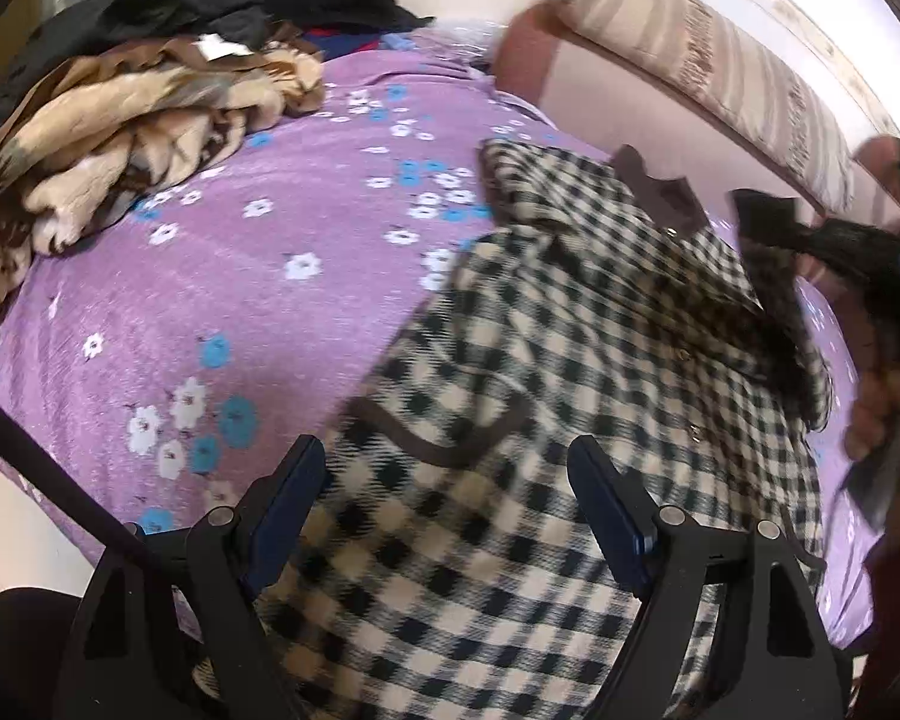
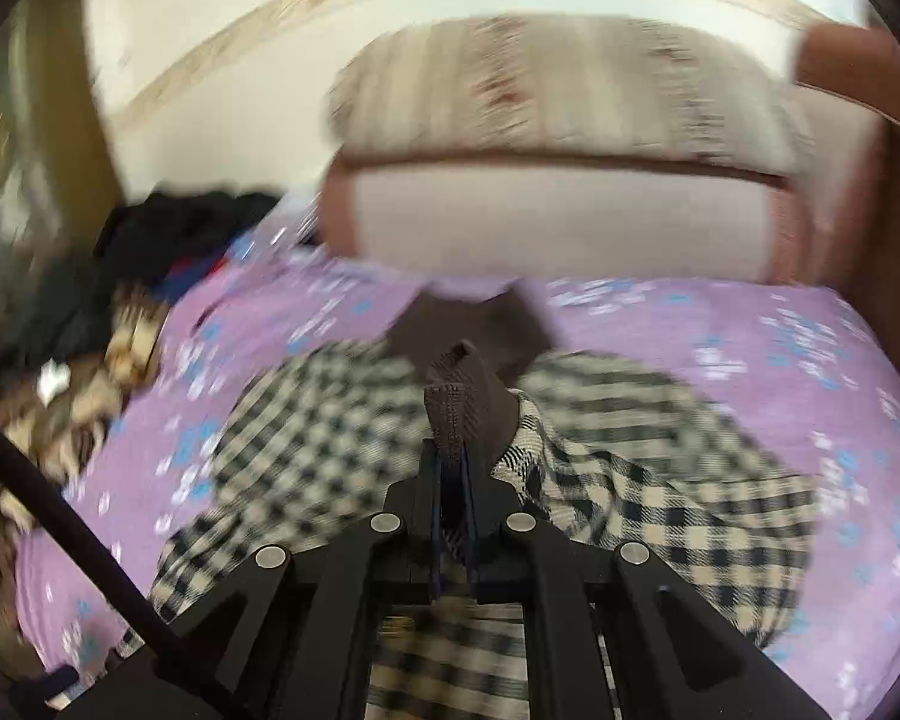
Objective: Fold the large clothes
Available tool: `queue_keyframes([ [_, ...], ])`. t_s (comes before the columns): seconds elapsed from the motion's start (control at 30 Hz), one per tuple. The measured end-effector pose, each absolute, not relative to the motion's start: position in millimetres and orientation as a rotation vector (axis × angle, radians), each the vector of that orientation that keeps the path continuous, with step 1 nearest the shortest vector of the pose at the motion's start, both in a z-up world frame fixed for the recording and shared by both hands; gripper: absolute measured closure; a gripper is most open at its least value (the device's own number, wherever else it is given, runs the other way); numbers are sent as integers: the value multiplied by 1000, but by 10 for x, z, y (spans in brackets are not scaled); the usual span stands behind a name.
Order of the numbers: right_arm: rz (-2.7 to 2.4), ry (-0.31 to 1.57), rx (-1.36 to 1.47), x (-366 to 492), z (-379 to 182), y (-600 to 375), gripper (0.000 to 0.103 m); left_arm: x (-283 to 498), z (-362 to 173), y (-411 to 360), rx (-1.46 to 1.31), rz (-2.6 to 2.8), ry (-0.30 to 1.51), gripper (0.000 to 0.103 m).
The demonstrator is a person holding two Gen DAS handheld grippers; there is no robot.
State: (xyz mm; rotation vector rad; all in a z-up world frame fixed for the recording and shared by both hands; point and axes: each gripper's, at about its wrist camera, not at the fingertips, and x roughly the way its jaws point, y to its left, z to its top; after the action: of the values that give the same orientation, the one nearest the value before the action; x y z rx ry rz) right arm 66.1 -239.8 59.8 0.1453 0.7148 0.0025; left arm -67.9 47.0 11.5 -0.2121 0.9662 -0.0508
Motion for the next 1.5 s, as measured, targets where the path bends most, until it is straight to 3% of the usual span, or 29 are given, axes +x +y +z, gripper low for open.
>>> queue_keyframes([
  [0.27,229,912,90,955,-99,-1611,92,-502,191,523,-213,-52,936,21],
  [0.3,249,903,116,890,-84,-1672,85,-455,232,482,-204,-69,927,21],
  [0.4,242,850,168,642,13,-1894,50,-289,325,300,-170,-119,901,21],
  [0.67,80,817,276,41,84,-2835,49,426,299,-409,-72,-237,891,18],
  [0.97,32,828,315,-300,-50,-3151,49,1358,-232,-1063,-72,-307,1029,18],
  [1.0,29,830,316,-313,-66,-3168,49,1377,-252,-1120,-66,-316,1037,36],
  [1.03,27,832,319,-316,-80,-3184,49,1385,-280,-1210,-40,-333,1055,86],
  [1.07,26,833,321,-311,-92,-3200,49,1395,-318,-1286,-20,-363,1098,95],
  [1.33,37,769,290,-79,137,-3277,49,1622,288,-948,-74,-293,936,96],
  [1.5,18,751,284,308,180,-3312,49,1978,187,-663,-49,-174,954,95],
])
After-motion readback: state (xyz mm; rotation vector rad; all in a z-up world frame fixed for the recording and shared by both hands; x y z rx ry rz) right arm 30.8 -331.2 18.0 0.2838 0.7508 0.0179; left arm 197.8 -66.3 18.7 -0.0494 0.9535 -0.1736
